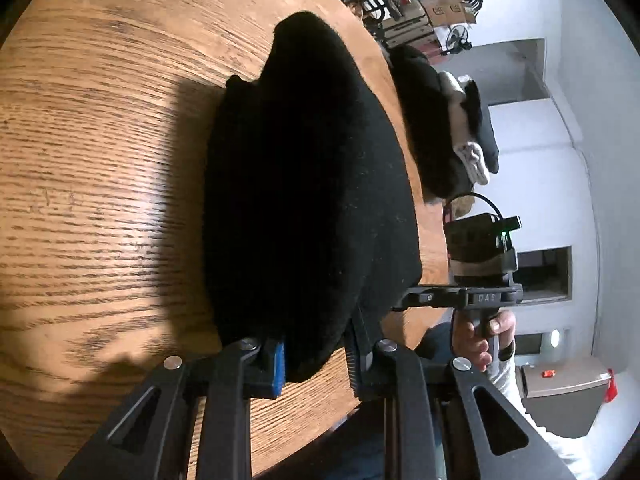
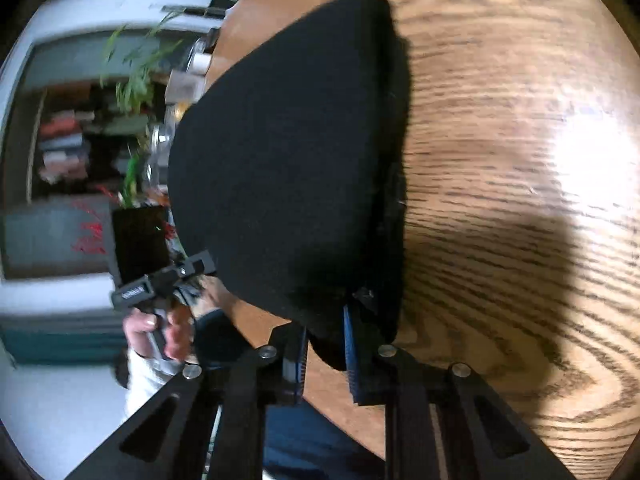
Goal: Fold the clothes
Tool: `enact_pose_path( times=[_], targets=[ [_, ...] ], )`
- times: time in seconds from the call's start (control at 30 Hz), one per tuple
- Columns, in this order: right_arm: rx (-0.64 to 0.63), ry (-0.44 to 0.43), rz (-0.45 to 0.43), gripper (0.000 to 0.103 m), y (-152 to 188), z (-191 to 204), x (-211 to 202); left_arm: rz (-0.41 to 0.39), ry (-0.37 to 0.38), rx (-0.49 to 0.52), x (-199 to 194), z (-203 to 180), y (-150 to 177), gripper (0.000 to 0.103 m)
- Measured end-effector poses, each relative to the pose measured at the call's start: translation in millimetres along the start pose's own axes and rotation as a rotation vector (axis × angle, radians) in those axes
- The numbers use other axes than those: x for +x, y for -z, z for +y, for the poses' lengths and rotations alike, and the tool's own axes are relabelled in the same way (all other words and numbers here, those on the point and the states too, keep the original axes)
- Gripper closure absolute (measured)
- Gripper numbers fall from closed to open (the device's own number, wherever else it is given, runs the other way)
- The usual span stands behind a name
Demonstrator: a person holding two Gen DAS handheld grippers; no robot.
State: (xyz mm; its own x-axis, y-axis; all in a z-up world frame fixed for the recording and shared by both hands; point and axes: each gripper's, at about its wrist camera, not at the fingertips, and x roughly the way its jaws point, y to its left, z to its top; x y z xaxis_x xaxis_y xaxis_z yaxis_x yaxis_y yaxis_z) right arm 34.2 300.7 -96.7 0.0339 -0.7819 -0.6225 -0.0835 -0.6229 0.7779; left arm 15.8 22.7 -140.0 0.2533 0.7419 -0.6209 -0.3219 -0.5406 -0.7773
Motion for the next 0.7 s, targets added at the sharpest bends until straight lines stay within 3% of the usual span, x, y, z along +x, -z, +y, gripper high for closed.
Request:
enact_pose_path(
  times=[0.07, 0.1, 0.13, 0.2, 0.23, 0.27, 0.33, 0.4, 0.47, 0.53, 0.57, 0.7],
  targets=[
    [0.020, -0.007, 0.006, 0.082, -1.0, -2.9, -1.0, -0.015, -0.054, 0.075, -11.7, -12.9, 10.5, 0.072],
    [0.011, -0.012, -0.003, 0.077, 1.7, -2.2, -5.2, -0.023, -0.080, 0.113, -17.5, -19.3, 15.7, 0.063],
    [-0.003, 0.001, -0.022, 0.072, 5.1, -0.2, -13.6, -0.030, -0.107, 0.150, -23.4, -25.7, 21.0, 0.047],
    [-0.081, 0.068, -0.101, 0.056, 19.6, 17.2, -34.6, -0.045, -0.161, 0.225, -35.0, -38.6, 31.5, 0.024],
    [-0.121, 0.097, -0.138, 0.044, 25.8, 24.8, -43.5, -0.054, -0.187, 0.260, -40.0, -44.4, 35.7, 0.024],
    [-0.161, 0.126, -0.173, 0.039, 31.8, 32.2, -52.1, -0.070, -0.209, 0.275, -38.7, -46.4, 32.9, 0.024],
    [-0.230, 0.189, -0.208, 0.040, 38.1, 45.4, -59.0, -0.103, -0.254, 0.305, -36.1, -50.2, 27.3, 0.024],
    [-0.270, 0.233, -0.215, 0.047, 36.0, 53.4, -58.6, -0.136, -0.299, 0.335, -33.4, -54.1, 21.7, 0.024],
    [-0.283, 0.266, -0.194, 0.071, 28.5, 55.6, -49.2, -0.169, -0.344, 0.365, -30.8, -58.0, 16.1, 0.024],
    [-0.275, 0.299, -0.160, 0.084, 19.9, 51.4, -37.8, -0.169, -0.395, 0.346, -20.8, -49.7, 5.8, 0.024],
    [-0.271, 0.315, -0.143, 0.087, 15.5, 49.3, -32.2, -0.158, -0.382, 0.301, -18.0, -39.6, 2.1, 0.024],
    [-0.222, 0.347, -0.122, 0.082, 0.6, 40.3, -21.1, -0.128, -0.327, 0.163, -12.9, -9.0, -9.3, 0.018]
  ],
)
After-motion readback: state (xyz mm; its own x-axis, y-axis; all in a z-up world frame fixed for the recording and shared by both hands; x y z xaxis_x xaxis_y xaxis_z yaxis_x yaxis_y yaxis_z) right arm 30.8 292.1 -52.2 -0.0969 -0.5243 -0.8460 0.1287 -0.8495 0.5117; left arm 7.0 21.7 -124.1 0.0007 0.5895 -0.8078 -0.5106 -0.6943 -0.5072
